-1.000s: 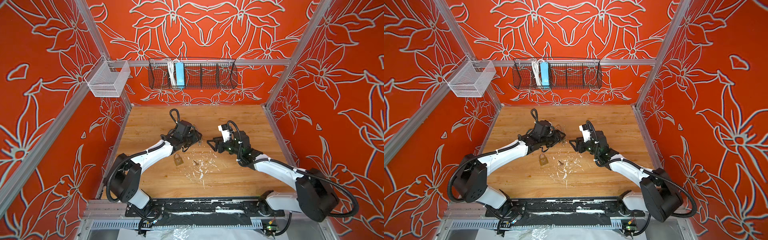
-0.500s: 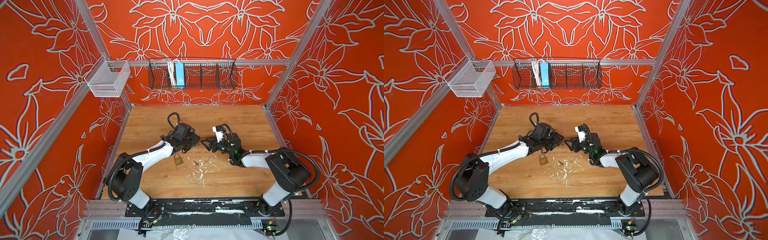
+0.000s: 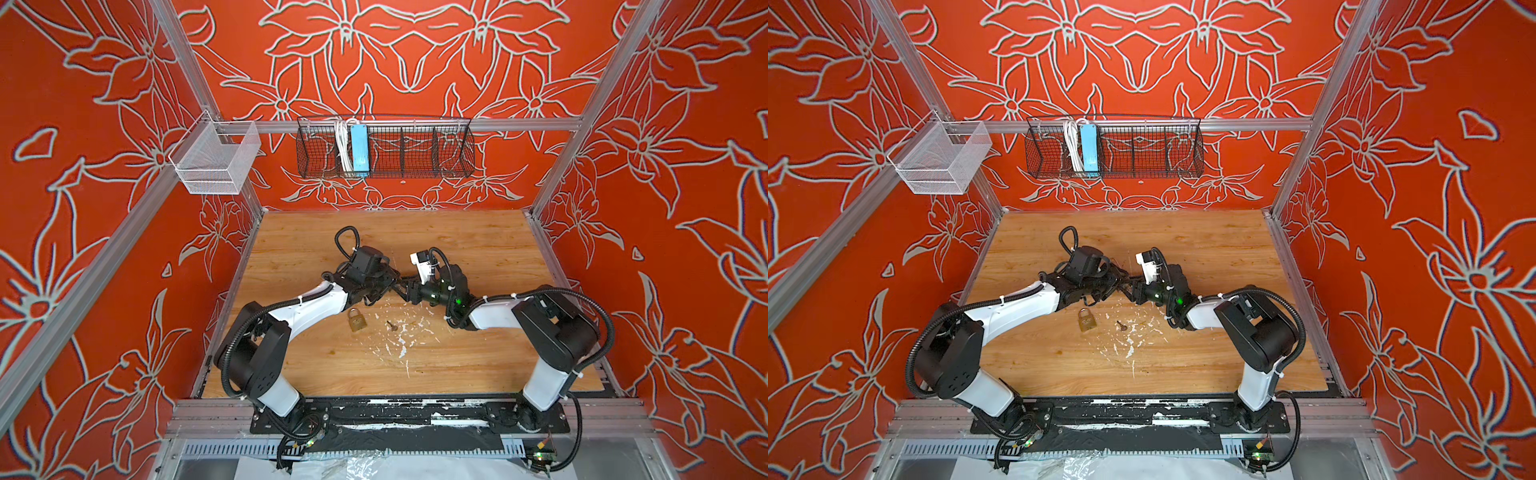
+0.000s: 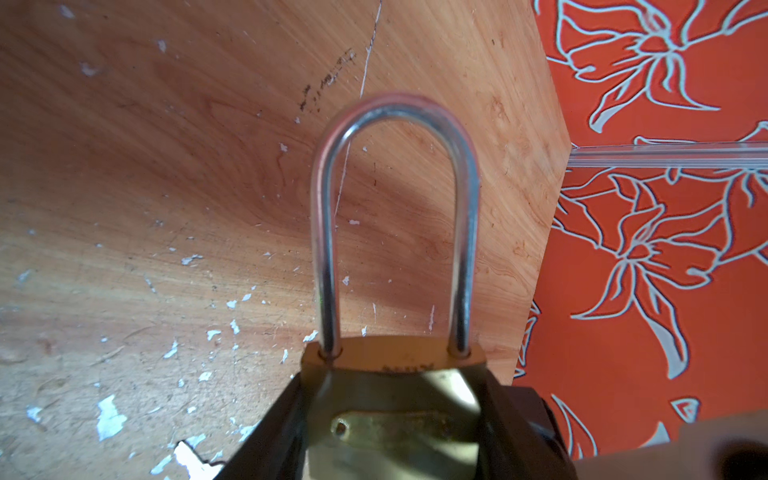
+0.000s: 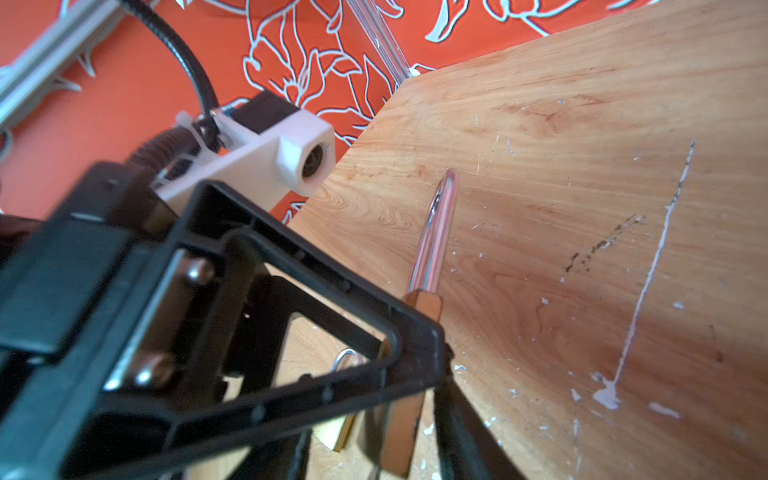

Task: Unlock with the key

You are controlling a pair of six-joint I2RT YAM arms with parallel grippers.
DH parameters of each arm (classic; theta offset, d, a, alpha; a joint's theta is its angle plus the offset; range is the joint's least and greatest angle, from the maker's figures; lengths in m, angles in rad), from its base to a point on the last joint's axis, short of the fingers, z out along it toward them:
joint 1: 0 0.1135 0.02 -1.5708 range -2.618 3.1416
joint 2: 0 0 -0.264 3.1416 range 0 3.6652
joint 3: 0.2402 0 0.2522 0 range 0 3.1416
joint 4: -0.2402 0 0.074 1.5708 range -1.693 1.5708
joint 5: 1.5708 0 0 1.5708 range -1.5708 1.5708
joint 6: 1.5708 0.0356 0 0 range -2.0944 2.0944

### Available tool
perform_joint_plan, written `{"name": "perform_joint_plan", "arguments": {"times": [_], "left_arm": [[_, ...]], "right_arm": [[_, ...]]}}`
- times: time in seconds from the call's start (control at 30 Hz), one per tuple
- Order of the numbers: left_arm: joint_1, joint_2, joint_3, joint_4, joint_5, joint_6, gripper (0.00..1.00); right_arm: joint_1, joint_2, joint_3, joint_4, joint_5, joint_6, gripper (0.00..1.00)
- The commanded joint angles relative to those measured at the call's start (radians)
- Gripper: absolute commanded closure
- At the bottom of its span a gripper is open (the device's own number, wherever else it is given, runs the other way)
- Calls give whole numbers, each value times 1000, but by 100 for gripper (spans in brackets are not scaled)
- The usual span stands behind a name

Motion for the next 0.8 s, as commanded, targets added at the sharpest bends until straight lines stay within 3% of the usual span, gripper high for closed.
{"name": "perform_joint_plan", "arguments": {"times": [0.0,0.33,0.47,0.53,0.57,0.63,0.67,0.77], "left_arm": [[-4,-10,-5,63,4,6,100],[-7,9,-17,89,22,-3,100],[-7,19,-19,103,29,3,100],[-7,24,-17,103,24,10,100],[-5,24,-14,104,20,18,96],[-4,19,-3,102,10,59,71],[-3,11,8,86,-5,89,64],[14,-6,28,47,-51,153,50]], "right_arm": [[3,16,34,-8,10,19,64],[3,-14,29,-63,69,-15,82],[4,-6,29,-48,52,-7,100],[3,-3,26,-26,36,-5,100],[3,-2,23,-12,25,-5,100],[2,2,20,3,13,-7,100],[-2,7,19,10,5,-6,100],[-35,41,6,86,-30,43,100]]}}
